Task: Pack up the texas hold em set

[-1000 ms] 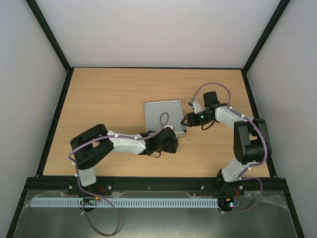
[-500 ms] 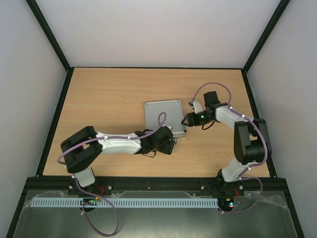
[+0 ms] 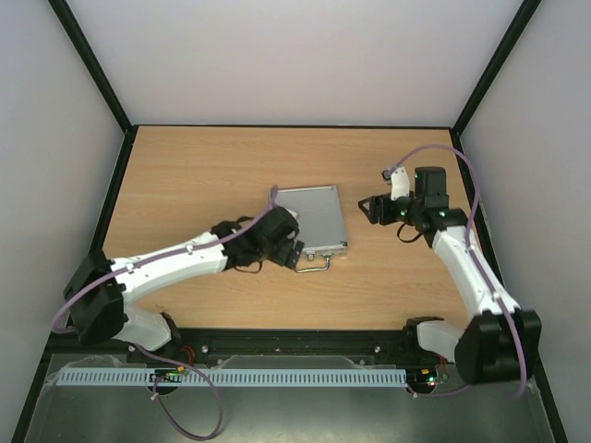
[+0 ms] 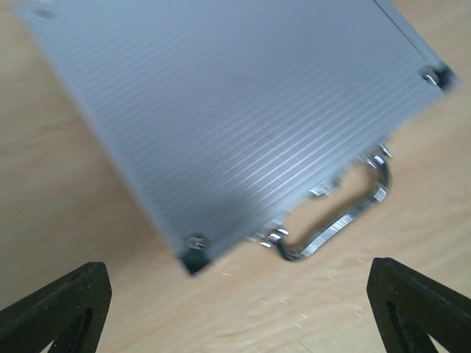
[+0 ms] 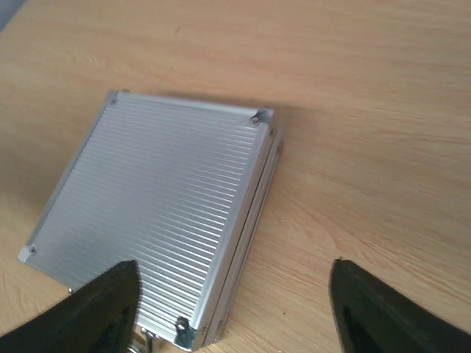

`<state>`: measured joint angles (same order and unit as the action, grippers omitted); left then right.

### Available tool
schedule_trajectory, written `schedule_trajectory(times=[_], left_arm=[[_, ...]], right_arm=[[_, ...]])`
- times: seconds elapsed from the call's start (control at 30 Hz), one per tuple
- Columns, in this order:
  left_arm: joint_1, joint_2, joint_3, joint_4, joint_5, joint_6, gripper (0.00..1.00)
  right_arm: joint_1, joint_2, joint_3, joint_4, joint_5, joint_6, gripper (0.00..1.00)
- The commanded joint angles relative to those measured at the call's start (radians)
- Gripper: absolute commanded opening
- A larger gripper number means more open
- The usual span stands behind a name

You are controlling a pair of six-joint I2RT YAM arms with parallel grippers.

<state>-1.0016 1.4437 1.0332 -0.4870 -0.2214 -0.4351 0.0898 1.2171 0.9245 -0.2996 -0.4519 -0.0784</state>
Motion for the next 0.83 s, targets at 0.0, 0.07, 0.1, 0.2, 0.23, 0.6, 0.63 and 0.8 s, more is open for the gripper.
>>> schedule_trajectory(times=[0.0,0.07,0.1,0.2,0.23,0.6,0.63,0.8], left_arm=[[0.109,-0.077,0.089,-0.149,-0.111,0.089,0.99],[0.186,-0.119,0.089,-0.129,-0.121,0.112,0.99],[0.223,-0.139,0.08,-0.112,-0.124,0.118,0.99],[0.337,-0.196,0.05,-0.062,-0.126,0.139,0.99],[0.367,-0.212,0.043,-0.051,-0.137,0.141,0.99],[0.41,-0.31,0.147,-0.025,-0.252,0.147,0.99],[0.41,-0.32,0.155,-0.021,-0.253,0.151,0.99],[0.411,-0.346,0.118,0.01,-0.263,0.151,0.99]], right_arm=[[-0.004,-0.163,-0.108,0.107,0.137,0.102,0.82],[-0.004,-0.223,-0.144,0.152,0.189,0.155,0.99],[-0.004,-0.246,-0.152,0.161,0.207,0.17,0.99],[-0.004,-0.295,-0.144,0.151,0.27,0.218,0.99],[-0.005,-0.304,-0.132,0.138,0.284,0.222,0.99],[-0.004,-0.3,0.193,-0.042,0.288,0.252,0.99],[-0.004,-0.299,0.214,-0.047,0.279,0.256,0.99],[-0.004,-0.317,0.149,-0.005,0.254,0.279,0.99]])
